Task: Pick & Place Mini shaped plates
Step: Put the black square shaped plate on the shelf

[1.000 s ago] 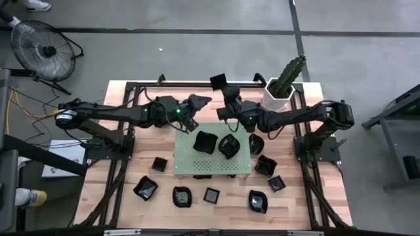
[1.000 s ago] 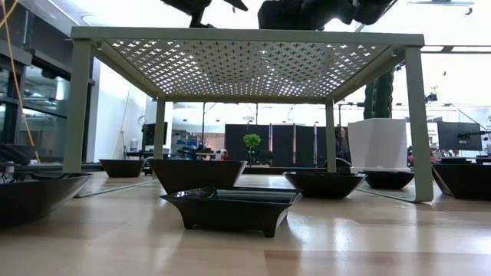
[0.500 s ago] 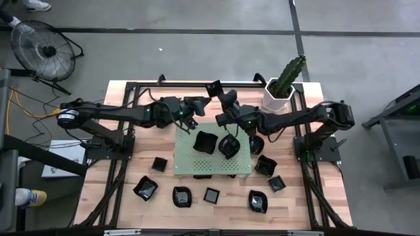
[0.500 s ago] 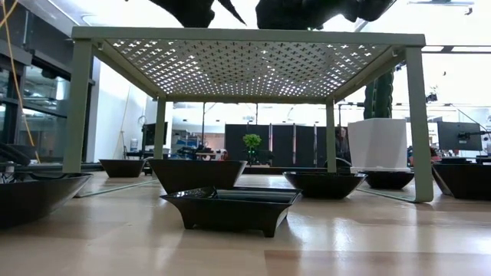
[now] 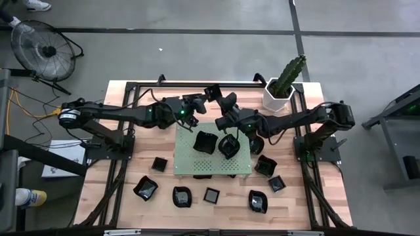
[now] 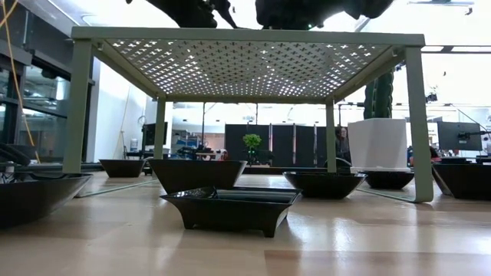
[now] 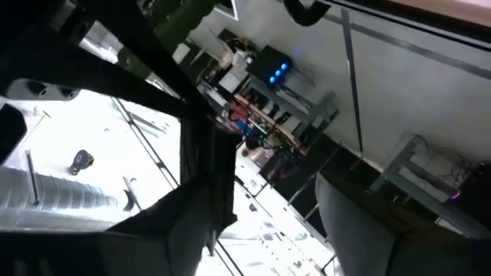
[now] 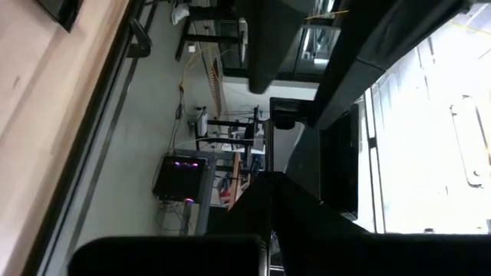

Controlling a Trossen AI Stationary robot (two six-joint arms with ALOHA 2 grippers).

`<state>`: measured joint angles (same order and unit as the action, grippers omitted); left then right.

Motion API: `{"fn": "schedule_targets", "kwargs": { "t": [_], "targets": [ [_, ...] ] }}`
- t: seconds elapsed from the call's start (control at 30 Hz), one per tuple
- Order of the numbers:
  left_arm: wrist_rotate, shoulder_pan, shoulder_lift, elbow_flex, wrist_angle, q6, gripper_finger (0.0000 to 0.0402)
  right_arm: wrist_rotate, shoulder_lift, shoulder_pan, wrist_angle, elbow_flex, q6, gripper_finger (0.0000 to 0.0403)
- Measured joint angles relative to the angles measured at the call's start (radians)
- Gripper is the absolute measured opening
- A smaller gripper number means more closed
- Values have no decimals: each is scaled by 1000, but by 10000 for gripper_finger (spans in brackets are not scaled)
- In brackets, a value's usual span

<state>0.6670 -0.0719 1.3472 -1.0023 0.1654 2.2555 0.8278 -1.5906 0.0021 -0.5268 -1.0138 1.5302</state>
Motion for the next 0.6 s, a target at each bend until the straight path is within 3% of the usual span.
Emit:
{"fn": "schedule_targets", "kwargs": {
  "t": [0.27,0.6],
  "targets": [
    [-7,0,0,0,4,-1,160,-2,0,-2,27,0,-12,0],
    [-47,0,0,0,4,-8,151,-23,0,-2,27,0,-34,0]
  ]
}}
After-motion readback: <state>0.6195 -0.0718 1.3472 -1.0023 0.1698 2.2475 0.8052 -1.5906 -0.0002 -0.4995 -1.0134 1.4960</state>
